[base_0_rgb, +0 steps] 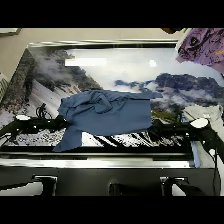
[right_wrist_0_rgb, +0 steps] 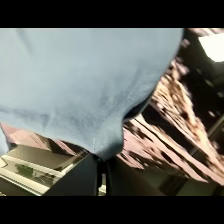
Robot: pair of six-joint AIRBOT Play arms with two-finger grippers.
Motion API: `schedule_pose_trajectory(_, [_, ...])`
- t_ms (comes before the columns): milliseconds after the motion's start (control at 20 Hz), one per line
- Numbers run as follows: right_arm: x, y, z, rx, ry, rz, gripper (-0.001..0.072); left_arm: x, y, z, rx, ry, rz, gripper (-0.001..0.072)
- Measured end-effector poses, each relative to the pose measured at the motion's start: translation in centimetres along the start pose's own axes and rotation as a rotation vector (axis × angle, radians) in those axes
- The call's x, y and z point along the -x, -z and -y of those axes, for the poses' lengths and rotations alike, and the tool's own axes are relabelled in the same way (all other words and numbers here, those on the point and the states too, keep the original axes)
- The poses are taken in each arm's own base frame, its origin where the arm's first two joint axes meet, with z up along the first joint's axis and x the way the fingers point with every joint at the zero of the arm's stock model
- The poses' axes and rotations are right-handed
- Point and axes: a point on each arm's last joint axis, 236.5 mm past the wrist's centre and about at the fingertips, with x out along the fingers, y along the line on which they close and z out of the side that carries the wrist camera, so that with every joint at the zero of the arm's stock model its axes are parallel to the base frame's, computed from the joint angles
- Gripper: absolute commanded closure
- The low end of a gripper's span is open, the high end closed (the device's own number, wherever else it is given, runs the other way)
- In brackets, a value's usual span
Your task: Fold the clothes and pants, and hang the long-sleeved shirts on hangers.
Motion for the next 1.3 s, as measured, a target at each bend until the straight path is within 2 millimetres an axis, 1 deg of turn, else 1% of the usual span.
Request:
schedule_pose_trajectory(100, [1.6, -2.3, -2.0, 0.06, -0.014, 0.055, 0.0684, 1.7, -2.4, 2.9, -0.062, 0.038, 0.059, 0.0696])
schedule_pose_trajectory(150, [2.7, -3.7, -3.3, 0.099, -0.021, 0.094, 0.0684, 3.0, -3.8, 4.7, -0.107, 0.053, 0.095, 0.0696])
schedule_pose_trajectory(200, [4.2, -5.5, -5.1, 0.152, -0.027, 0.142, 0.0684, 4.8, -5.5, 7.0, -0.158, 0.069, 0.143, 0.0695])
schedule_pose_trajectory(250, [6.0, -7.0, -7.0, 0.21, -0.034, 0.187, 0.0684, 7.1, -7.2, 9.5, -0.219, 0.079, 0.198, 0.0696])
schedule_pose_trajectory(300, [8.2, -8.6, -9.3, 0.279, -0.04, 0.241, 0.0684, 9.5, -8.6, 12.1, -0.282, 0.085, 0.249, 0.0696])
schedule_pose_trajectory(350, [10.5, -9.9, -11.6, 0.346, -0.044, 0.293, 0.0684, 12.7, -9.9, 15.2, -0.36, 0.085, 0.31, 0.0695])
schedule_pose_trajectory(400, [13.3, -11.0, -14.3, 0.42, -0.044, 0.354, 0.0684, 15.8, -10.7, 18.0, -0.432, 0.078, 0.367, 0.0695])
schedule_pose_trajectory(450, [16.1, -11.6, -16.9, 0.49, -0.043, 0.412, 0.0684, 19.5, -11.0, 20.9, -0.511, 0.061, 0.43, 0.0695])
schedule_pose_trajectory(500, [19.4, -11.8, -19.7, 0.564, -0.038, 0.479, 0.0684, 23.1, -11.0, 23.6, -0.579, 0.04, 0.495, 0.0695])
schedule_pose_trajectory(550, [22.6, -11.6, -22.2, 0.629, -0.029, 0.549, 0.0684, 27.1, -10.4, 26.2, -0.644, 0.011, 0.572, 0.0694])
schedule_pose_trajectory(600, [26.0, -10.9, -24.4, 0.699, -0.002, 0.621, 0.0684, 31.1, -9.4, 28.3, -0.7, -0.029, 0.651, 0.0694])
schedule_pose_trajectory(650, [29.1, -9.9, -26.2, 0.752, 0.024, 0.696, 0.0684, 34.6, -8.1, 30.0, -0.737, -0.062, 0.729, 0.0694])
schedule_pose_trajectory(700, [32.4, -8.5, -27.9, 0.799, 0.052, 0.78, 0.0684, 37.9, -6.5, 31.3, -0.765, -0.091, 0.806, 0.0694])
schedule_pose_trajectory(750, [35.4, -6.7, -29.2, 0.838, 0.082, 0.856, 0.0684, 41.1, -4.6, 32.3, -0.781, -0.118, 0.888, 0.0694])
schedule_pose_trajectory(850, [40.3, -3.0, -30.6, 0.877, 0.129, 0.999, 0.0684, 46.1, -0.8, 33.2, -0.772, -0.156, 1.027, 0.0694])
schedule_pose_trajectory(900, [42.1, -1.4, -31.0, 0.884, 0.148, 1.057, 0.0684, 48.0, 1.0, 33.1, -0.753, -0.172, 1.082, 0.0694])
schedule_pose_trajectory(950, [43.8, 0.3, -31.1, 0.885, 0.167, 1.111, 0.0684, 49.4, 2.4, 32.9, -0.733, -0.181, 1.127, 0.0694])
schedule_pose_trajectory(1000, [45.0, 1.6, -31.1, 0.884, 0.18, 1.153, 0.0683, 50.6, 3.8, 32.7, -0.711, -0.185, 1.167, 0.0694])
schedule_pose_trajectory(1050, [46.0, 2.5, -31.1, 0.882, 0.192, 1.188, 0.0683, 51.2, 4.9, 32.8, -0.698, -0.169, 1.185, 0.0694])
schedule_pose_trajectory(1150, [47.0, 3.0, -30.7, 0.865, 0.217, 1.22, 0.0683, 51.4, 6.0, 32.7, -0.679, -0.147, 1.194, 0.0694])
schedule_pose_trajectory(1200, [47.0, 3.0, -30.6, 0.856, 0.22, 1.218, 0.0683, 51.2, 5.9, 32.6, -0.665, -0.141, 1.188, 0.0694])
schedule_pose_trajectory(1250, [46.7, 2.4, -30.5, 0.842, 0.217, 1.205, 0.0683, 50.8, 5.5, 32.3, -0.653, -0.143, 1.174, 0.0694])
schedule_pose_trajectory(1300, [46.0, 1.3, -30.1, 0.821, 0.219, 1.175, 0.0683, 49.9, 4.6, 31.9, -0.643, -0.146, 1.147, 0.0694])
